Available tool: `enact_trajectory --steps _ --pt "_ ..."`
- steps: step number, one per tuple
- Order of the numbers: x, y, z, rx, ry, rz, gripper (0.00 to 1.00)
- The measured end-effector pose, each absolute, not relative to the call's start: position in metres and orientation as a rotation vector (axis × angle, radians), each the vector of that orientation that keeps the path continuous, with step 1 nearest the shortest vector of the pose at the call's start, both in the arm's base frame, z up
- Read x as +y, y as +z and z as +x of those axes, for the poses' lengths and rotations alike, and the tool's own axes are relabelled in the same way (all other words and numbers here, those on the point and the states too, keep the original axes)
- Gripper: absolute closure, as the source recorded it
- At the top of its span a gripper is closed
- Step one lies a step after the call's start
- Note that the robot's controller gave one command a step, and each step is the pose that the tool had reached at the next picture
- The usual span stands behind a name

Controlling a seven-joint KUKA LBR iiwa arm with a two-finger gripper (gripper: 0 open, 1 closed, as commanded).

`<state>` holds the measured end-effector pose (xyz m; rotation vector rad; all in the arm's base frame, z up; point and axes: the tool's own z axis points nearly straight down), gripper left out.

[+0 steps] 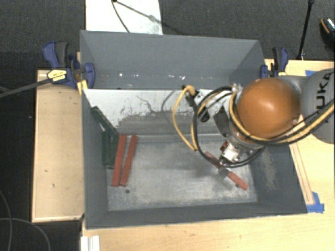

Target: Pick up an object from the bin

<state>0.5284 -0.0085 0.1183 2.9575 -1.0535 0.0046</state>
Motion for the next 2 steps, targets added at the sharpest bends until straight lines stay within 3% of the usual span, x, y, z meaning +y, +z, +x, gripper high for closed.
enact_trajectory --steps 1,2 --pt "0.002 0.191 0.581 -1.05 0.013 2.967 1.0" --pt "-0.003 0.255 0.593 -1.06 0.01 2.961 1.0"
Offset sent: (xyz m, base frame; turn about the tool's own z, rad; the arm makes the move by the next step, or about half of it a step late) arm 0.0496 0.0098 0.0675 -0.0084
